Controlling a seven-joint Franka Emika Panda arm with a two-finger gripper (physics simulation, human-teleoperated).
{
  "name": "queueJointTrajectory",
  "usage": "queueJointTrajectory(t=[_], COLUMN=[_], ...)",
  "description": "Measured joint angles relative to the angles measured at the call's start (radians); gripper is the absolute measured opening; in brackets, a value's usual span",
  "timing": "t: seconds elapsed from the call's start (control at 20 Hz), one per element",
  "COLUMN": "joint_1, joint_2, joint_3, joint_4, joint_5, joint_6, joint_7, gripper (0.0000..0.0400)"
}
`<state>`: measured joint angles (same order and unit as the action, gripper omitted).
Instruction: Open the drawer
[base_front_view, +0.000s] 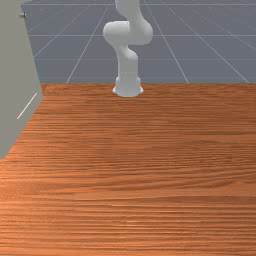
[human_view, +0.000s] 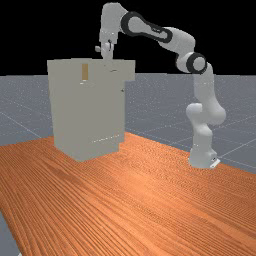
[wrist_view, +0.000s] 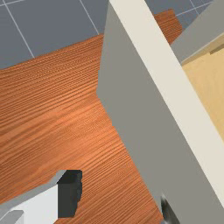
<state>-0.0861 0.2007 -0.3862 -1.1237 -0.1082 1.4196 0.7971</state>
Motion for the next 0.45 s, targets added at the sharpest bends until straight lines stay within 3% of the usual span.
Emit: queueJointTrajectory(t=[0.2, 0.45], joint_1=[0.064, 0.134], joint_2=[-0.080, -0.153], joint_3=[0.043, 0.146], joint_4=[-0.088, -0.160], joint_5=[0.006, 0.020], joint_6=[-0.002, -0.019], joint_7=[0.077, 0.176], gripper=[0.0400, 0.0400])
